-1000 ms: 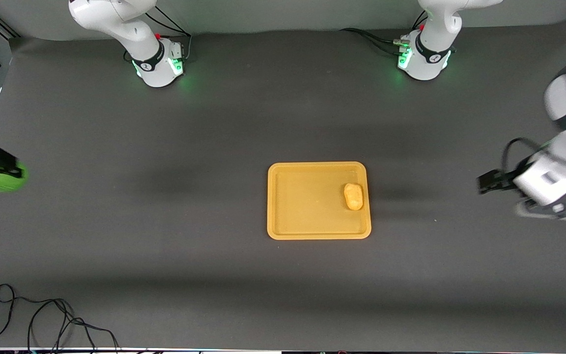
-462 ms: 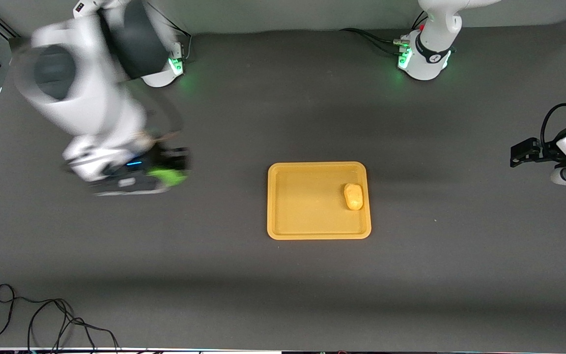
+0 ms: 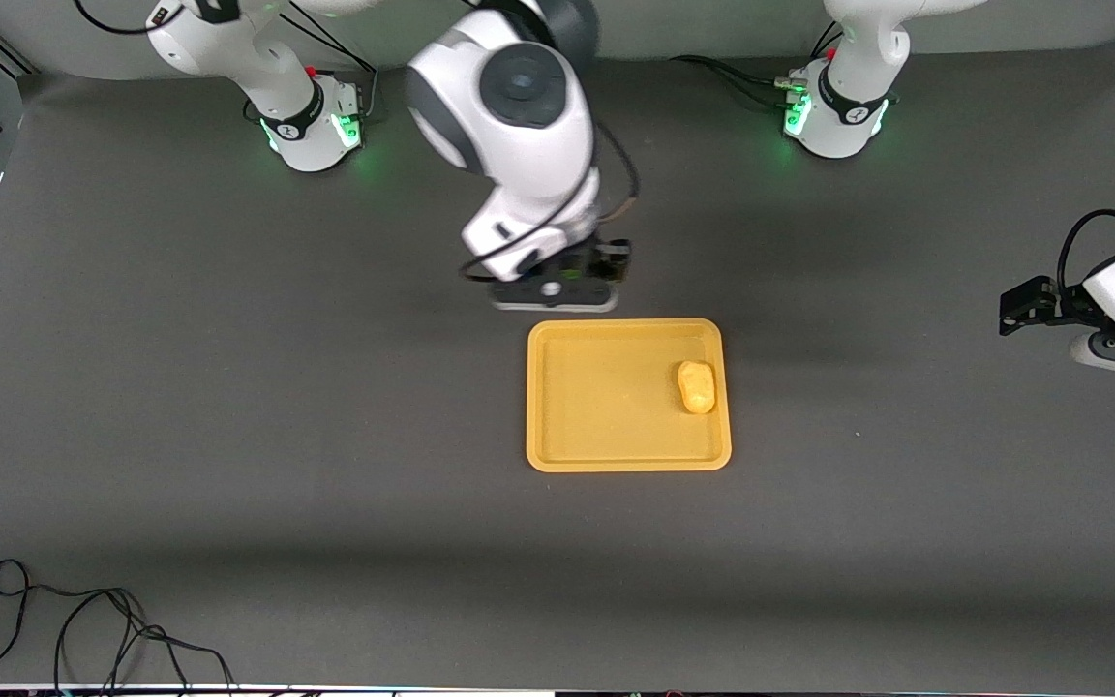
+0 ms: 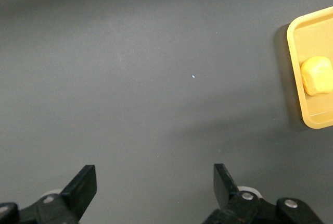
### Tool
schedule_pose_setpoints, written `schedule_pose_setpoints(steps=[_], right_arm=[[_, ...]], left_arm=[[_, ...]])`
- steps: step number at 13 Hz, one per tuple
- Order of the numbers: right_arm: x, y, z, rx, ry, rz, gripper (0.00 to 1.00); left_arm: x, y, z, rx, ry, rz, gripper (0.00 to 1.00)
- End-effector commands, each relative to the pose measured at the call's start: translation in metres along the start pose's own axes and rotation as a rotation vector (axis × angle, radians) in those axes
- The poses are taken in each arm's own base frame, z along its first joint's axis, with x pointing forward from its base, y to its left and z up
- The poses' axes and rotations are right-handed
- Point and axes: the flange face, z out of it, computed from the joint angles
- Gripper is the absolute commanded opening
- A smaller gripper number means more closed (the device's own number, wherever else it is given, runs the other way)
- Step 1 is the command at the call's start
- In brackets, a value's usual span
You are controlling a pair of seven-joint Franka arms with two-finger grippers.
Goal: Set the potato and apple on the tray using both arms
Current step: 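Carry the green apple over the tray with the right gripper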
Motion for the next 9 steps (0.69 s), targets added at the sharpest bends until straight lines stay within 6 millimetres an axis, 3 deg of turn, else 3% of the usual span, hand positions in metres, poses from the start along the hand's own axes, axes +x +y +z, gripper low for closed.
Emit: schedule_pose_setpoints(steps=[1,5,7,9], right_arm=[[0.0,-0.029,0.063,-0.019,0.052,0.004,0.23],[0.024,-0.036,0.186,-0.025,0.136,-0.009,0.23],[0.032,-0.032,0.226,-0.028,0.163,-0.015,0.23],[0.036,-0.028,0.251,-0.029,0.174,-0.015,0.23]], left_arm=[[-0.001,0.0,0.0,0.0,0.004,0.008,1.0],[-0.01,0.002,0.0,-0.011,-0.044,-0.031,1.0],[-0.011,0.003,-0.005,-0.009,-0.037,-0.033,1.0],[-0.007,0.007,-0.004,-0.005,-0.018,-0.024,1.0]])
